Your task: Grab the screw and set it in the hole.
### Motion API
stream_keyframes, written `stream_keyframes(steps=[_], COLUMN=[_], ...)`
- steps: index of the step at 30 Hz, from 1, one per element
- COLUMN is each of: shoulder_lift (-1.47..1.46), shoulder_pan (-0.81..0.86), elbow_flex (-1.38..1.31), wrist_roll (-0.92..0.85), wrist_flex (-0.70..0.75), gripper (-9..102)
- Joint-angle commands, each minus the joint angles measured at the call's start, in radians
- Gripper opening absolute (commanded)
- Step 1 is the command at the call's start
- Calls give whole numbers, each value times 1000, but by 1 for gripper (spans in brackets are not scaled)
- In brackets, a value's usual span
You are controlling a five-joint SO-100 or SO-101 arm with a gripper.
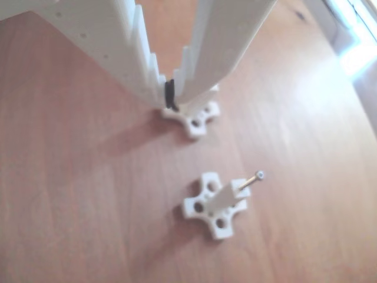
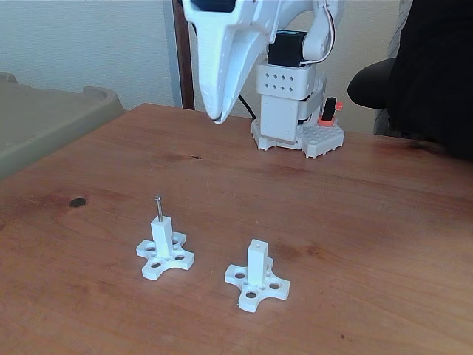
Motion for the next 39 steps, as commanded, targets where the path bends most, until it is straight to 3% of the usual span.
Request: stream_keyframes(steps=[1, 20, 39], shoulder_lift=[-71, -528, -719], shoulder_pan=[0, 37, 44], elbow_flex=[-149, -604, -756], wrist_roll=[12, 18, 34], wrist_flex=[-35, 123, 195], gripper=[-4, 0, 7])
